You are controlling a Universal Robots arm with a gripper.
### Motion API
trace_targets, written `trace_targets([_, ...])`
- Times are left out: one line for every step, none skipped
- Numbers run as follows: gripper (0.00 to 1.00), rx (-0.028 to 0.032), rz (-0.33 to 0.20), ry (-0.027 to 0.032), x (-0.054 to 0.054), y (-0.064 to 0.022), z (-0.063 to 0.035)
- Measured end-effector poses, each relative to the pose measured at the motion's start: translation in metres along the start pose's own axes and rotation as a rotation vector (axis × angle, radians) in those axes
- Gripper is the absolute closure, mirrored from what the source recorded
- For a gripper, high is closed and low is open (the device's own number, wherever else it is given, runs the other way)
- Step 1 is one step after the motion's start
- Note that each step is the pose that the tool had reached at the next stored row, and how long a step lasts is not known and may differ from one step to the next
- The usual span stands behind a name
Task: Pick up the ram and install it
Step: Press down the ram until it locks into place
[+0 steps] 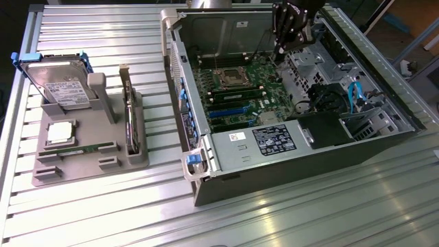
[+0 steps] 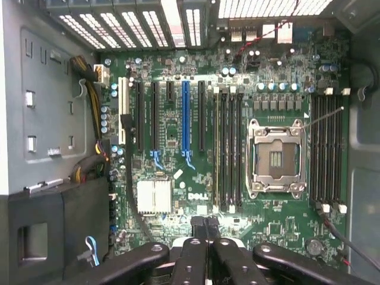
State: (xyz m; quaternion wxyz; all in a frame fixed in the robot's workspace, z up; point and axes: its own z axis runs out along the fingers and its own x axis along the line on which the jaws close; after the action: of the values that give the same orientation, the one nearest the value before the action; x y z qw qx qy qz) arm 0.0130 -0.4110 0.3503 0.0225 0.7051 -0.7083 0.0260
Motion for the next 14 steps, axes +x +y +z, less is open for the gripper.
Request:
trace_targets([0.89, 0.0, 0.0, 0.0001, 0.0, -0.0004, 0.0])
trace_targets([0.89, -0.0001, 0.0, 0.0002, 0.0, -0.0005, -0.0001])
trace_targets([0.89, -0.0001, 0.0, 0.0002, 0.0, -0.0004, -0.0001])
trace_targets([0.89, -0.0001, 0.0, -0.0003, 0.0, -0.0004, 0.0002])
trace_targets([0.89, 0.0, 0.0, -0.0017, 0.0, -0.0005, 0.0014])
trace_targets([0.89, 0.0, 0.0, -0.0024, 0.0, -0.0005, 0.0029])
trace_targets([0.89, -0.0001, 0.0, -0.0025, 0.0, -0.0005, 0.0046])
trace_targets([0.89, -0.0001, 0.0, -0.0027, 0.0, -0.0005, 0.0074])
trace_targets([0.89, -0.0001, 0.0, -0.0026, -0.001, -0.0005, 0.011])
trace_targets([0.89, -0.0001, 0.0, -0.0027, -0.001, -0.0006, 0.0124])
trace_targets([0.89, -0.0001, 0.0, -0.0026, -0.001, -0.0006, 0.0138])
trace_targets([0.89, -0.0001, 0.0, -0.0027, -0.001, -0.0006, 0.0157])
trace_targets([0.89, -0.0001, 0.0, -0.0027, -0.001, -0.0007, 0.0173])
trace_targets([0.89, 0.0, 0.0, -0.0027, -0.001, -0.0009, 0.0189])
